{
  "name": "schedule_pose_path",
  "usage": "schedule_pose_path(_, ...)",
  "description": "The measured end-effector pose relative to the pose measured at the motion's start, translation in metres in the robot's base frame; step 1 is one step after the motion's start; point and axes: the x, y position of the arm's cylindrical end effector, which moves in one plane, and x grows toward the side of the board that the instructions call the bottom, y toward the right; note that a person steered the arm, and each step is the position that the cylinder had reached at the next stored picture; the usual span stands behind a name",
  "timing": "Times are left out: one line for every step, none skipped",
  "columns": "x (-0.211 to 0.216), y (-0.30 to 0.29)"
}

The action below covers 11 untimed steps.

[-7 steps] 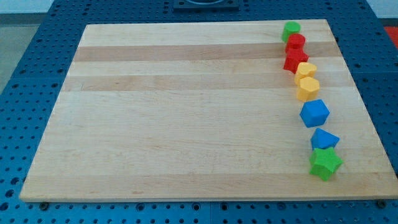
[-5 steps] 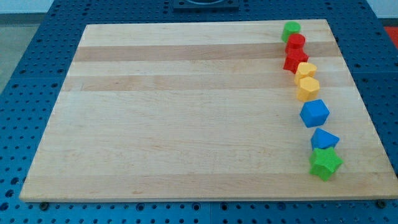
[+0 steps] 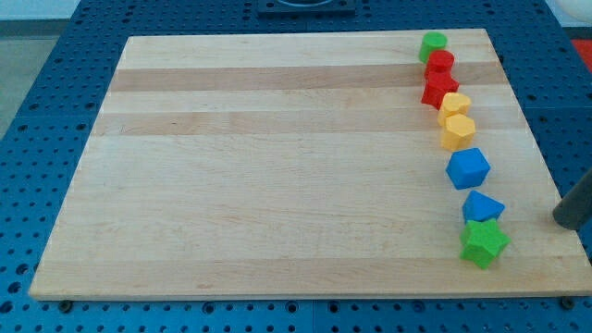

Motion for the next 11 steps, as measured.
schedule_pose_path(-0.001, -0.002)
schedule_pose_path(0.0, -0.019)
schedule_pose_path(0.001, -0.076)
schedule_pose_path(0.001, -0.108)
schedule_pose_path(-0.003, -0.132)
schedule_pose_path(-0.016, -0.168)
schedule_pose_path(-0.018, -0.172)
schedule_pose_path(-0.025, -0.171)
schedule_pose_path(-0.036, -0.171)
schedule_pose_path(-0.042, -0.164)
schedule_pose_path(-0.035, -0.127)
